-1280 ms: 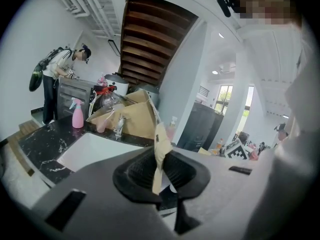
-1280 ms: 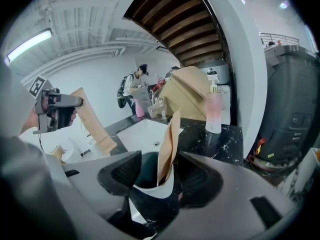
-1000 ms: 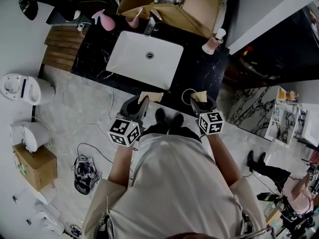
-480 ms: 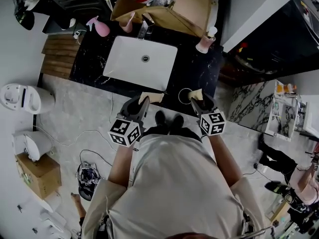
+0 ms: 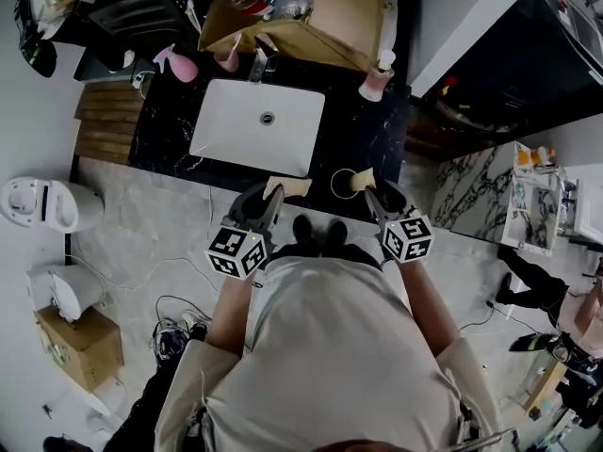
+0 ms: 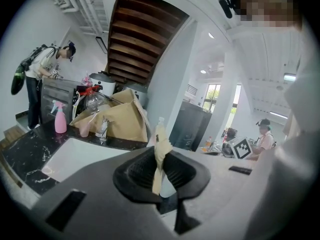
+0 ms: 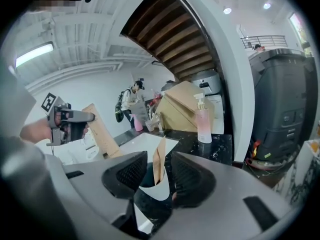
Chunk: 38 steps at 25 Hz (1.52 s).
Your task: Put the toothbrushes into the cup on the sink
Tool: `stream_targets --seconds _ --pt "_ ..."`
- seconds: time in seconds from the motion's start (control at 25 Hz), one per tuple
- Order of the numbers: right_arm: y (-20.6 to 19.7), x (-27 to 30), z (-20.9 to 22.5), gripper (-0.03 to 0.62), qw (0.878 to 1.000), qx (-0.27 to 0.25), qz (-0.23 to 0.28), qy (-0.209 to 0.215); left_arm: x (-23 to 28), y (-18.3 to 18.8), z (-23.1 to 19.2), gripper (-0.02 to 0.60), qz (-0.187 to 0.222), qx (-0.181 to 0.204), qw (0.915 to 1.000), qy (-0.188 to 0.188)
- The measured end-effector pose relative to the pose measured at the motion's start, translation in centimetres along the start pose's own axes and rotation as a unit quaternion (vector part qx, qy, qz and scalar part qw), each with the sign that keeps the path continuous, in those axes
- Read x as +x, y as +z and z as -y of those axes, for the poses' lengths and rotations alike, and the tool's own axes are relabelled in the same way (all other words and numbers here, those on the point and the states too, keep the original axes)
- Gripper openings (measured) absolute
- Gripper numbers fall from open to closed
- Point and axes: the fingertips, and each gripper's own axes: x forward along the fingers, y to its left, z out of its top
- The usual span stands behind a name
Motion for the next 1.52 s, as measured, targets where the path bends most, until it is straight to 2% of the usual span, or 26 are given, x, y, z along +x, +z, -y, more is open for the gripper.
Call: stream_targets --seconds 0.12,0.52,1.12,1.52 --pt "0.7 -0.7 0.3 0.134 1.000 0.010 0.014 -0.006 0.4 0.4 0.4 0.041 0.001 0.004 0.9999 -0.009" --pt "2.0 -2.8 1.1 0.085 0.998 0.024 0.044 -0.027 2.2 2.2 2.2 0.041 0.005 0.015 0.9989 -0.043" --pt "1.0 -4.7 2.3 0.053 0.997 0.032 0.039 -0.066 5.4 2.2 5.7 0.041 -0.014 0.037 0.9948 -0.094" --pt "0.9 -5.2 2.3 0.040 0.995 0.037 0.046 -0.081 7.8 0.6 6.8 0.041 -0.037 0.056 0.9912 -0.114"
